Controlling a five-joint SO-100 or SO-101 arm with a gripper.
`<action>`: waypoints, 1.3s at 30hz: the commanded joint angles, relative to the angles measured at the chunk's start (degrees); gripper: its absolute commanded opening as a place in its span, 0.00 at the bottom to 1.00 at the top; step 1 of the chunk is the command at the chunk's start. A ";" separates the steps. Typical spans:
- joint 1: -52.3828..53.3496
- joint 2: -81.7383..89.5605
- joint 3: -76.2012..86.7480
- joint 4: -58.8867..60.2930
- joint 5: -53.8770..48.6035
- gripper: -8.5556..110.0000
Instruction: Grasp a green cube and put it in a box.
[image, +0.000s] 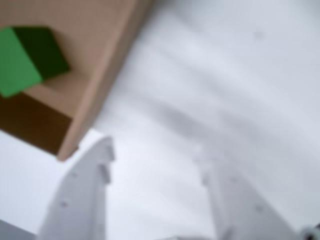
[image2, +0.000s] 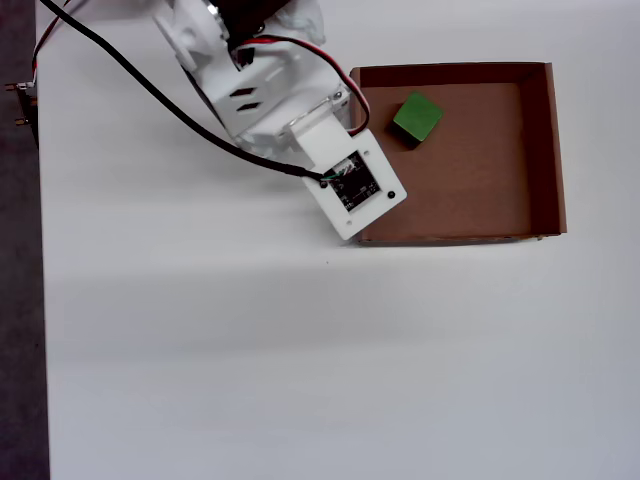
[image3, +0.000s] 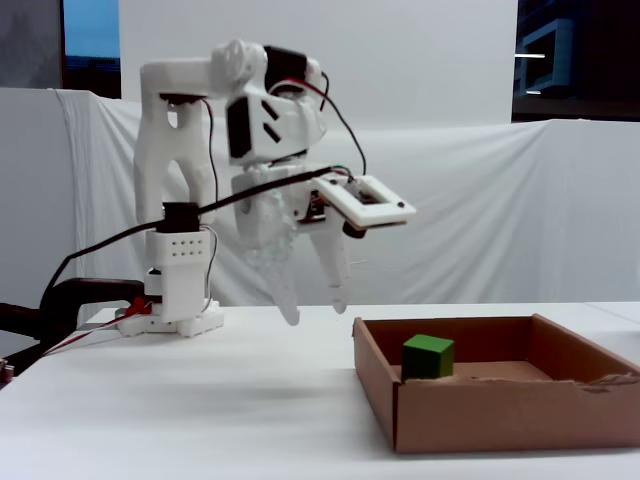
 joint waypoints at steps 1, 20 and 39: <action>3.52 3.34 2.20 -3.34 -0.97 0.25; 36.30 66.18 58.01 0.88 6.86 0.25; 39.29 89.12 68.64 10.72 19.34 0.25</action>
